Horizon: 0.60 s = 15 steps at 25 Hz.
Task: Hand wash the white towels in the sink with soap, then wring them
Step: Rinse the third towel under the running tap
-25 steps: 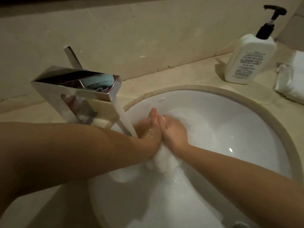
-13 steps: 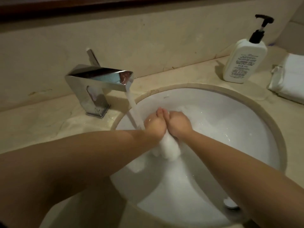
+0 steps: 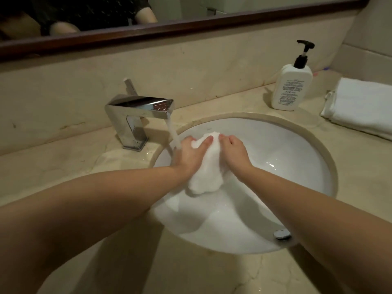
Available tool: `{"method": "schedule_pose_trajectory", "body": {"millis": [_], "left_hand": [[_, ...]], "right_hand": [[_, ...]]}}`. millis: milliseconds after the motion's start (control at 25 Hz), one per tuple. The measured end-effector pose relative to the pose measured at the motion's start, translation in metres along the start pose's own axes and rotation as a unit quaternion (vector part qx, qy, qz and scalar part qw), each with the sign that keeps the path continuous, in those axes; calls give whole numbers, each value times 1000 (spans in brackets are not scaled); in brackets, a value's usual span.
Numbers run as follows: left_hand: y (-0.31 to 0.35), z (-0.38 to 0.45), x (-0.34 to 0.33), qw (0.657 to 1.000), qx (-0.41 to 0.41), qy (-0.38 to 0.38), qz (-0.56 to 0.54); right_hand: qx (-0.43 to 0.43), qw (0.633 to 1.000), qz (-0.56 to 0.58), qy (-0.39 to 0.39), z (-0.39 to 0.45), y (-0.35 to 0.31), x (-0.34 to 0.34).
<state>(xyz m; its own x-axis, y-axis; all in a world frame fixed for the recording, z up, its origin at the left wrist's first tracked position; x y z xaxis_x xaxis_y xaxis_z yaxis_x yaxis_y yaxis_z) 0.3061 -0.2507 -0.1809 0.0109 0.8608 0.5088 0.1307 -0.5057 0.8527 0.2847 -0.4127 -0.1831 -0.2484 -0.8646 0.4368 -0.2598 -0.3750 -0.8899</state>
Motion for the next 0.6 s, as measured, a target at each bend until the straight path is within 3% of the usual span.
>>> {"method": "schedule_pose_trajectory", "body": {"millis": [160,280,440,600], "left_hand": [[12,14,4,992,-88,-22,87],[24,17,-3,979,-163,-40,112],[11,22,-4,993,-110,-29,43],[-9,16,-13,994,-35,-49,94]], "right_hand": [[102,989,-109,-5,-5,-17,4],[165,970,-140,-113,-13,-24,-17],[154,948,-209,-185,-20,-9,-19],[131,963,-180,-150,-17,2,-20]]}}
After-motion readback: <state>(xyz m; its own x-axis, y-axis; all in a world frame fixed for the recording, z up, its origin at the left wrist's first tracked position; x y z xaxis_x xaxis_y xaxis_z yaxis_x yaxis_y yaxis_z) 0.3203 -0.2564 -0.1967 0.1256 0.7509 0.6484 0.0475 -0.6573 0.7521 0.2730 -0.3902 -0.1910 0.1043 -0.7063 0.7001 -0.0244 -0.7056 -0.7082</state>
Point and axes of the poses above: each hand's wrist, its own z-axis towards the middle knuckle, its own x-axis out of the back of the hand, y = z × x, the point moved 6 cm from there along z, towards the middle knuckle, and after that the axes turned 5 degrees about -z, right-handed, at the moved point
